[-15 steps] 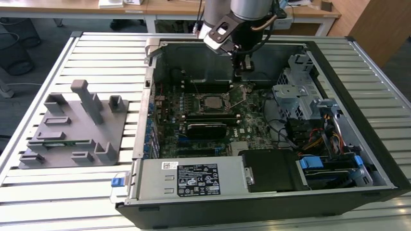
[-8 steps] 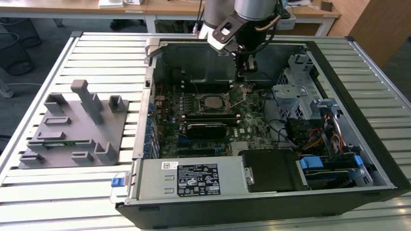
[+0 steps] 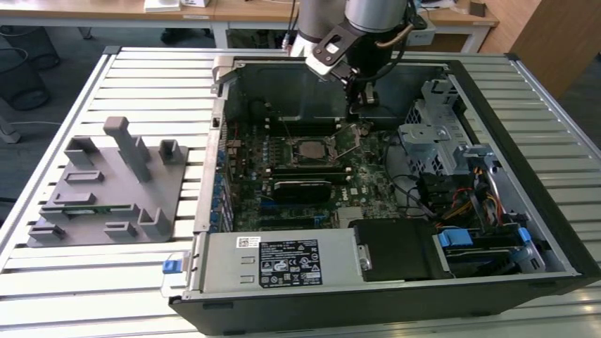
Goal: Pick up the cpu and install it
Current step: 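Close the cpu cover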
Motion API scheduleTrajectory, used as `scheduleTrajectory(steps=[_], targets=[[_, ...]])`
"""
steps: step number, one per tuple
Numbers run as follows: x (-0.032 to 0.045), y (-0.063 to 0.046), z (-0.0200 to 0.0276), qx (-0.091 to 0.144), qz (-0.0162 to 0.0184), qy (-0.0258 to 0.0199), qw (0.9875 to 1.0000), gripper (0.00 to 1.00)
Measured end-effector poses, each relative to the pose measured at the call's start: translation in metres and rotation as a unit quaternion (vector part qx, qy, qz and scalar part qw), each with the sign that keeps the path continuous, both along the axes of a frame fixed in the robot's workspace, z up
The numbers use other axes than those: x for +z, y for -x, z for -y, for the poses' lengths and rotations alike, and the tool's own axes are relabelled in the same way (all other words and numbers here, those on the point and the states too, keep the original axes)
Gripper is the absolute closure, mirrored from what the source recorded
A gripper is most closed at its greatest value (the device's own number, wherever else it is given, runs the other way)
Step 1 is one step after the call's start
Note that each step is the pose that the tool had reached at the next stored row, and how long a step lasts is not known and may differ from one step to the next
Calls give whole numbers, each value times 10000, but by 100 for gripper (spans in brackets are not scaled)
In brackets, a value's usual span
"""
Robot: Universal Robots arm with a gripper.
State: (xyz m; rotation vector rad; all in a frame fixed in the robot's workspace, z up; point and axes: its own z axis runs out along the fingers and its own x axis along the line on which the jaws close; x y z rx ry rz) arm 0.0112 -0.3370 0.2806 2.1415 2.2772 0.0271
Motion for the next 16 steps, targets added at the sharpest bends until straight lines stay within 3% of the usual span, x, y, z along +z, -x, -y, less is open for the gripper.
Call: scheduleTrajectory(steps=[16], targets=[[-122, -76, 6, 0, -2, 0, 10000, 89]])
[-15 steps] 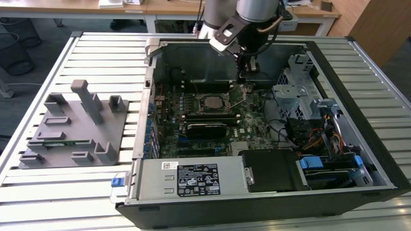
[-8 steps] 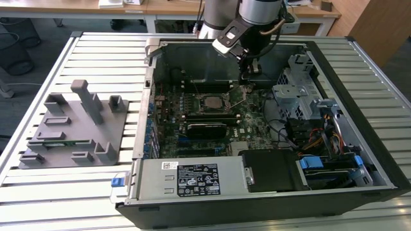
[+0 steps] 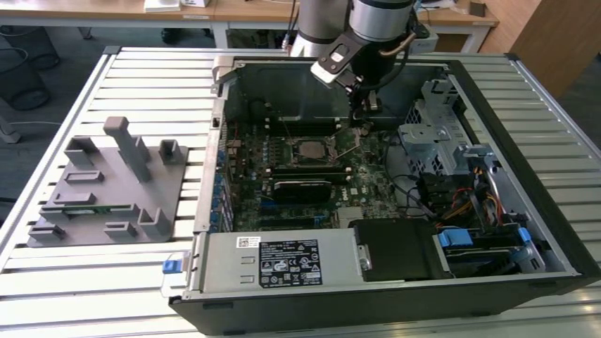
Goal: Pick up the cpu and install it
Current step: 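Close the cpu cover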
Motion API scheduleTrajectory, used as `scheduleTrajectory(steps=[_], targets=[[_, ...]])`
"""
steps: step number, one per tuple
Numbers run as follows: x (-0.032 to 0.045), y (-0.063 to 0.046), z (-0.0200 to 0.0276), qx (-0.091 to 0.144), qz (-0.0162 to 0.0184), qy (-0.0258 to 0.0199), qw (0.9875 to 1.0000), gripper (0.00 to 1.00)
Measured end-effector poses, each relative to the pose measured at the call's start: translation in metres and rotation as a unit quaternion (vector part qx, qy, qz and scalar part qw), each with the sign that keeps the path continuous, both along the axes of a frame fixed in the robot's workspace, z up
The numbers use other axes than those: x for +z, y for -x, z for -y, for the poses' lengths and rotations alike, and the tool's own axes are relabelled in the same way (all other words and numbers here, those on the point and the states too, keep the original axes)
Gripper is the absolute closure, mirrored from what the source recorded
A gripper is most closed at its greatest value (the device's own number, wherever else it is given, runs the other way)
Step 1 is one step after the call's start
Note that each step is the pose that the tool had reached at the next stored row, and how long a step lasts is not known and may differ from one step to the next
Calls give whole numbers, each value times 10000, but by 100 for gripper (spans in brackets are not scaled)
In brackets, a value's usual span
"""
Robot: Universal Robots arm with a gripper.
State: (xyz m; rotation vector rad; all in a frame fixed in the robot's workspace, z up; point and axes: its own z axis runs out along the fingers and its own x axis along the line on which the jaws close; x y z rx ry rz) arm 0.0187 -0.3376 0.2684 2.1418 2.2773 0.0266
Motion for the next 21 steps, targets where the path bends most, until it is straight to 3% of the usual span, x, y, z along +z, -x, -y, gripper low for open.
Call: scheduleTrajectory(steps=[21], targets=[[-92, -209, -6, 1, 0, 3, 10000, 89]])
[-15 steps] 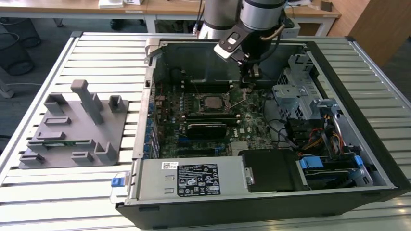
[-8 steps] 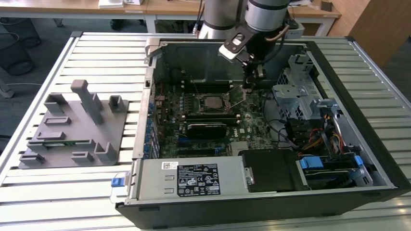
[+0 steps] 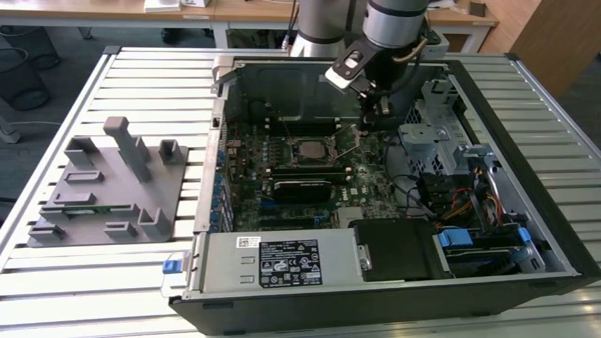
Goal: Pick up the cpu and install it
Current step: 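Close the cpu cover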
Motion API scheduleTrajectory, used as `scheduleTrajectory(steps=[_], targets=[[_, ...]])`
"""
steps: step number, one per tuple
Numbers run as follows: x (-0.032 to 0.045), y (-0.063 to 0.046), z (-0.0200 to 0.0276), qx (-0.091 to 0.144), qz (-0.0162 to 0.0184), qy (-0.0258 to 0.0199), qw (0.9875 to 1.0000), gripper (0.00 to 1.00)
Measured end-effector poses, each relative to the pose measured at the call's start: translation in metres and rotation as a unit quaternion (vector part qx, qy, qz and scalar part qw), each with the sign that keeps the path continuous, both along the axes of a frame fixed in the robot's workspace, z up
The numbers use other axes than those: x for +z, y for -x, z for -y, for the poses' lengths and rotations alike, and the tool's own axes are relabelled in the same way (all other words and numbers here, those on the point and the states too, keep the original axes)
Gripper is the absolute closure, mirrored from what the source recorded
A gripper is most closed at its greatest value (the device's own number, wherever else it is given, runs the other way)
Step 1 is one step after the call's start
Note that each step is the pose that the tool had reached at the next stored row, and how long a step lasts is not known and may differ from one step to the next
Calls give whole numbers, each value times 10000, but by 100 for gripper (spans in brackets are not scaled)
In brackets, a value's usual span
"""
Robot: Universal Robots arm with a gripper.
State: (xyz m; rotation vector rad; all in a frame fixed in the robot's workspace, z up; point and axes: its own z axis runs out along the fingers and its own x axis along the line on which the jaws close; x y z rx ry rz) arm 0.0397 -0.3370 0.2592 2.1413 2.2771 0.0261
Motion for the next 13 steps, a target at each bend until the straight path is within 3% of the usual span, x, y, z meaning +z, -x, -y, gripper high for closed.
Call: scheduleTrajectory(steps=[13], targets=[[-74, -101, -1, 0, 0, 3, 10000, 89]])
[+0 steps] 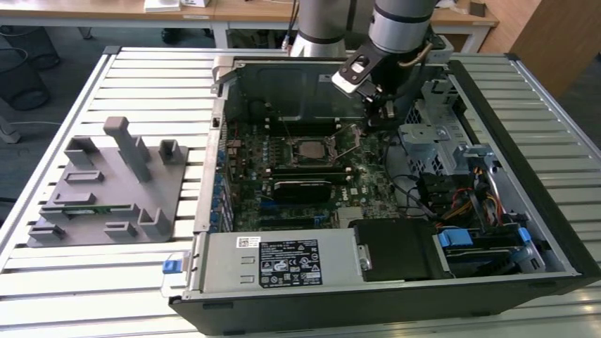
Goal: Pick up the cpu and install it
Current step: 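Close the cpu cover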
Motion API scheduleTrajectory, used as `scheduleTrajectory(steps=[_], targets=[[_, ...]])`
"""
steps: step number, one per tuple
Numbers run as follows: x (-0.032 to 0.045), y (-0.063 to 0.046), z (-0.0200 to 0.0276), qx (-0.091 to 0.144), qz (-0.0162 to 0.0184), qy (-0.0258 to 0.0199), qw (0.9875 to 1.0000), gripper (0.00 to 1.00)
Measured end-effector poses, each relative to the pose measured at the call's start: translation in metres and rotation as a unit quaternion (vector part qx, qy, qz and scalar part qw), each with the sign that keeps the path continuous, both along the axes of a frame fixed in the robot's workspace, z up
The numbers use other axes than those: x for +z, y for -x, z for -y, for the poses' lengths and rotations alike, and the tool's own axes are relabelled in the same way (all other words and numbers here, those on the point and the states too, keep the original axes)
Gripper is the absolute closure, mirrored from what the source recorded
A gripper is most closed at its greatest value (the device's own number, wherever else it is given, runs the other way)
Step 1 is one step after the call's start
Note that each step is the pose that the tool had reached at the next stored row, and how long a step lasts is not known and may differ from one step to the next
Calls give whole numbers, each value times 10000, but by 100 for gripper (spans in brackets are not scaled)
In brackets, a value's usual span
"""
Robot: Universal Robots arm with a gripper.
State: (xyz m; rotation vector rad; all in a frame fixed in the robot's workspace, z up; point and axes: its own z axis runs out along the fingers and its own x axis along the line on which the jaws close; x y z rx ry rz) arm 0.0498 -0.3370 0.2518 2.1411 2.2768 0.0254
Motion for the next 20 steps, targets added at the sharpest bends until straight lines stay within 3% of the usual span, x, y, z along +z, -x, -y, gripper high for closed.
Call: scheduleTrajectory(steps=[11, 20], targets=[[-136, -11, 0, 0, 0, 0, 10000, 89], [-147, 87, 0, 0, 0, -1, 10000, 89]])
